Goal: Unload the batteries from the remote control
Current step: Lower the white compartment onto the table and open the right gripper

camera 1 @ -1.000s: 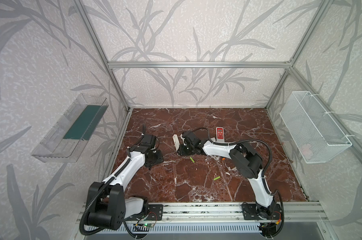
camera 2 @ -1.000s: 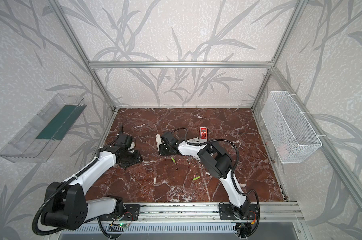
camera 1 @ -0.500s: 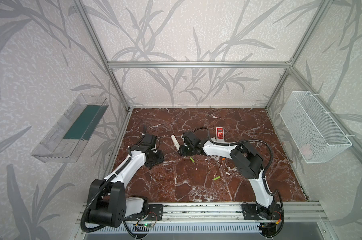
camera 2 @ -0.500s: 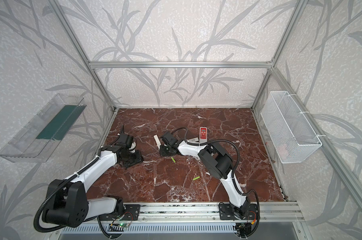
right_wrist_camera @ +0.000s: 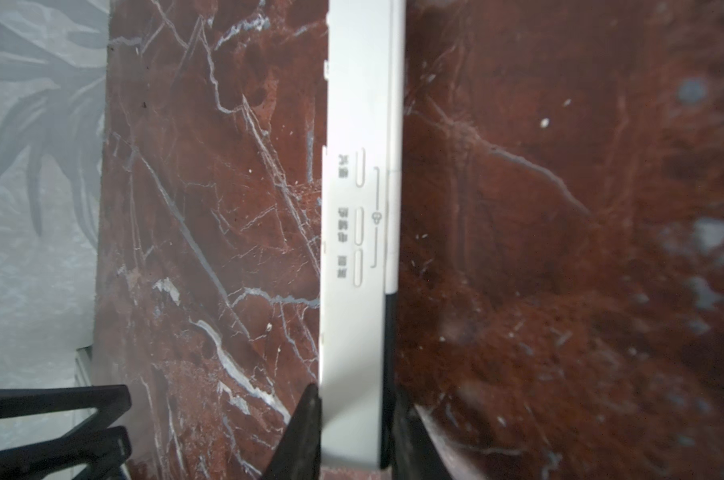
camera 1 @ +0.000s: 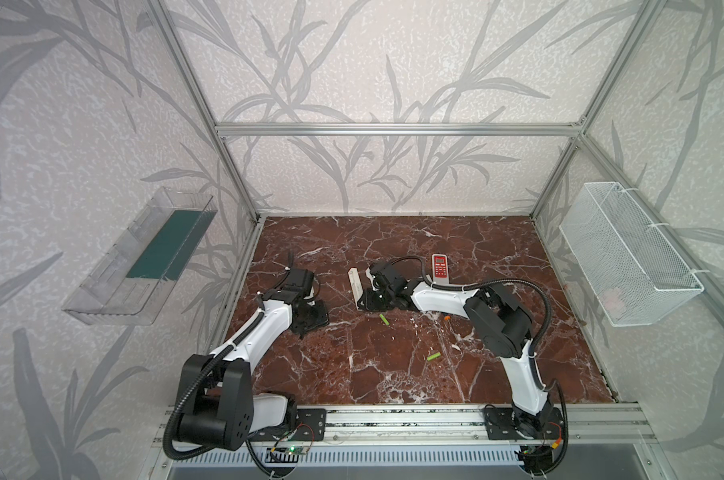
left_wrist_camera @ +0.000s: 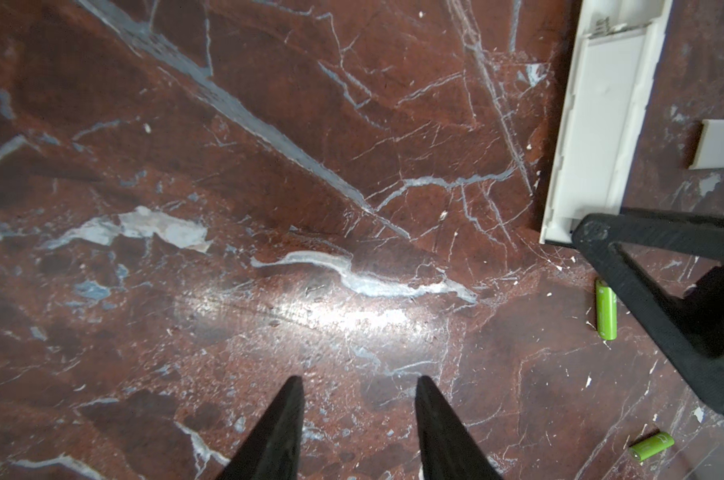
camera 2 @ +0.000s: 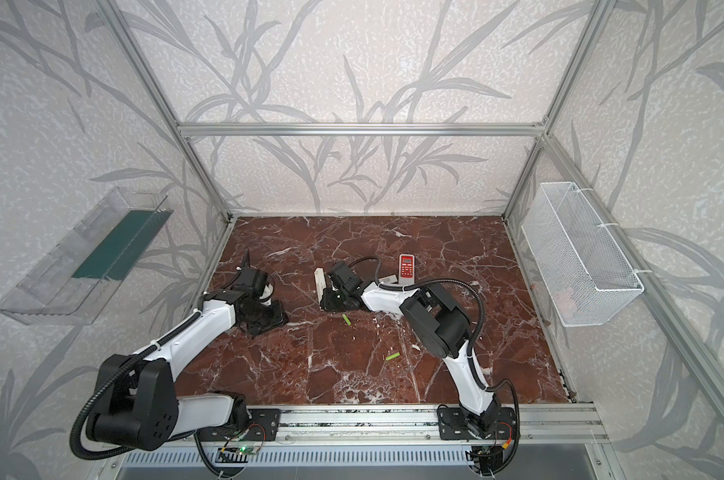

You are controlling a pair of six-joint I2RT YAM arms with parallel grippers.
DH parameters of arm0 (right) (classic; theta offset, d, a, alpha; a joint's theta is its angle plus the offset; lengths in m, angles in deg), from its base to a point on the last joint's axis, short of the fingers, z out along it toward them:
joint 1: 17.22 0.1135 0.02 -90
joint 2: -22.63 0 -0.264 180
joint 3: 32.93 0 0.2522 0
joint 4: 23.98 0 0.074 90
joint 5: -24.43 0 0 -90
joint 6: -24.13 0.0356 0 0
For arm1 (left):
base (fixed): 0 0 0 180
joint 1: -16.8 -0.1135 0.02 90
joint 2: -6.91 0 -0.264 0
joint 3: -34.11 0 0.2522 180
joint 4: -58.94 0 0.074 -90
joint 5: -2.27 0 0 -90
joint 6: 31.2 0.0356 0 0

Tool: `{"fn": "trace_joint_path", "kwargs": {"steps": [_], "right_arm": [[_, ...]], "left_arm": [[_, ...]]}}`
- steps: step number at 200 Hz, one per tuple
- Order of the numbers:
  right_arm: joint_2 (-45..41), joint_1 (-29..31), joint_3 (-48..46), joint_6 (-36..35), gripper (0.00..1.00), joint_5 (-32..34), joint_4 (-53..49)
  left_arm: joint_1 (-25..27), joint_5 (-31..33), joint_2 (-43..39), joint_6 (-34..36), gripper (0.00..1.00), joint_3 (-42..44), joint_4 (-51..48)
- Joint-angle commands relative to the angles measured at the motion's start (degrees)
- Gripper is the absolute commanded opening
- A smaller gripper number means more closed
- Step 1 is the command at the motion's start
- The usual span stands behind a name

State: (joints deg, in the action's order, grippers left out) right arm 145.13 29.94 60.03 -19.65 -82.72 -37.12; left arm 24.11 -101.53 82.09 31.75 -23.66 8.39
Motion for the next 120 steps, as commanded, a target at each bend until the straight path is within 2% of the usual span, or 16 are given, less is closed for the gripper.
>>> {"fn": "trace_joint_path", "kwargs": {"steps": [1, 21, 43, 80, 120], "right_arm": [[1.49, -1.21, -4.29, 7.95, 0.07, -5.88, 5.08], [1.52, -3.04, -8.62, 13.48, 0.03, -7.89, 12.93], [0.71, -3.64, -8.79, 12.44, 0.02, -7.52, 11.60], [-0.58, -3.89, -8.26, 9.35, 0.21, -4.24, 5.31], [-0.84, -4.52, -8.97, 8.45, 0.26, -1.48, 3.53]], "left_arm": [[-0.37, -1.54, 1.22, -0.24, 0.45, -0.92, 1.00], [-0.37, -2.58, 2.35, -0.46, 0.44, -1.75, 1.87], [-0.38, -2.90, 3.37, -0.46, 0.43, -2.69, 2.16], [-0.28, -3.43, 4.10, -0.54, 0.43, -3.47, 2.47], [-0.28, -3.86, 4.09, -0.64, 0.43, -2.82, 2.87]]}}
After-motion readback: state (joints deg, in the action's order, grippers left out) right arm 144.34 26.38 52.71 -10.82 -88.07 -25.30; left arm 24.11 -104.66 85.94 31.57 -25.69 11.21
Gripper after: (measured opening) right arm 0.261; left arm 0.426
